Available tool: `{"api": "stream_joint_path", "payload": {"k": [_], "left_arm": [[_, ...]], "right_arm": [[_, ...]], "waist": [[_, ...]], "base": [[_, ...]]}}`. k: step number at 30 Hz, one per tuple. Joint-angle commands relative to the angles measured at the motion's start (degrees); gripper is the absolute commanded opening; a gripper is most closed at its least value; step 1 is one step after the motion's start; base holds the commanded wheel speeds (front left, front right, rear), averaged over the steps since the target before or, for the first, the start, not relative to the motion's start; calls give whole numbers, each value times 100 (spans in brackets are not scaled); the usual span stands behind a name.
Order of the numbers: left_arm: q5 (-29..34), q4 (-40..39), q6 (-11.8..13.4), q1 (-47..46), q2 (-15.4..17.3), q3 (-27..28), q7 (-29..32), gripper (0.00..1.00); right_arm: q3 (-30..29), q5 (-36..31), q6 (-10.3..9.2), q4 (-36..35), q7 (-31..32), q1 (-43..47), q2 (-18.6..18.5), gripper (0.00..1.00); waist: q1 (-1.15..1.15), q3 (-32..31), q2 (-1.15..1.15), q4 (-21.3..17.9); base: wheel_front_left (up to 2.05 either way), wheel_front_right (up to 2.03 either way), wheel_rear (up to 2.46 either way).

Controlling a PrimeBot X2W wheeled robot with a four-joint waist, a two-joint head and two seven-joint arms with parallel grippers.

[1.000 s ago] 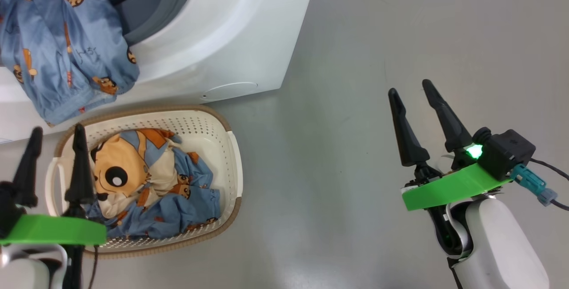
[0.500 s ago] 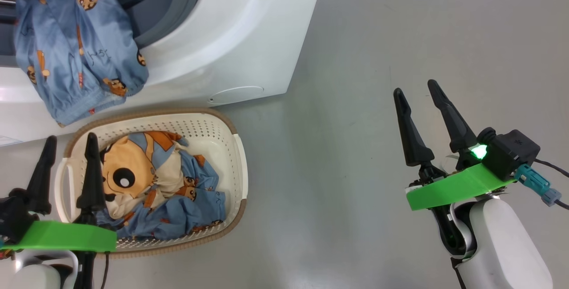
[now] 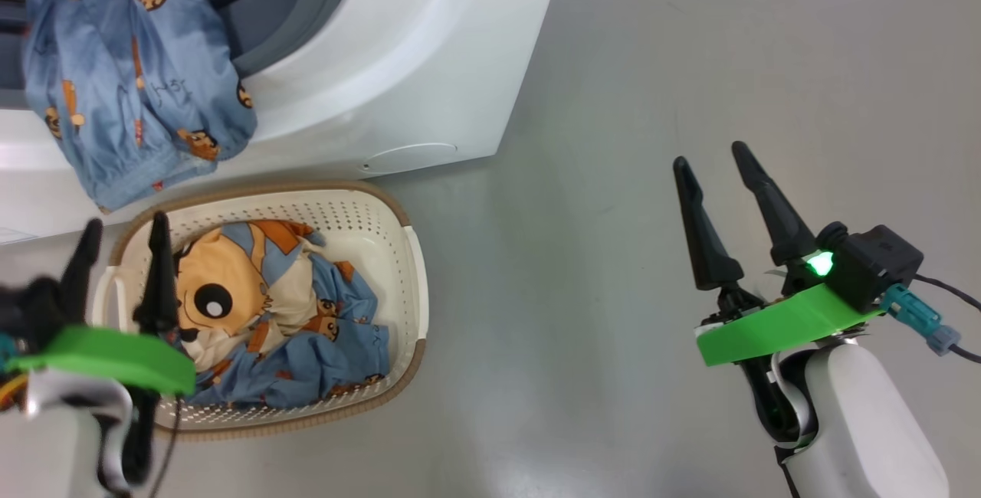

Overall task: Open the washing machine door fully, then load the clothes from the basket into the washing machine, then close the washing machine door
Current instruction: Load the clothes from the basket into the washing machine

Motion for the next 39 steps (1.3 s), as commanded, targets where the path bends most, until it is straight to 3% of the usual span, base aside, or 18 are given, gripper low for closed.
{"api": "stream_joint_path", "payload": {"k": [1, 13, 22, 39], "left_arm": [[-48, 83, -40, -246, 235, 168, 37, 100], [-224, 2229, -256, -1755, 599, 62, 141, 100], [-364, 3259, -349, -2461, 796, -234, -9, 100], [-1425, 3256, -358, -3274, 1068, -2205, -290, 100]], "right_arm": [[162, 71, 52, -116, -27, 79, 39, 100], [184, 88, 52, -160, -27, 29, 103, 100], [177, 86, 52, -198, -27, -7, 149, 100], [191, 39, 52, -194, -27, -70, 195, 100]], "waist": [[0, 24, 0, -34], [0, 218, 0, -295], [0, 380, 0, -390], [0, 628, 0, -476]], "base": [[0, 0, 0], [0, 0, 0], [0, 0, 0], [0, 0, 0]]}}
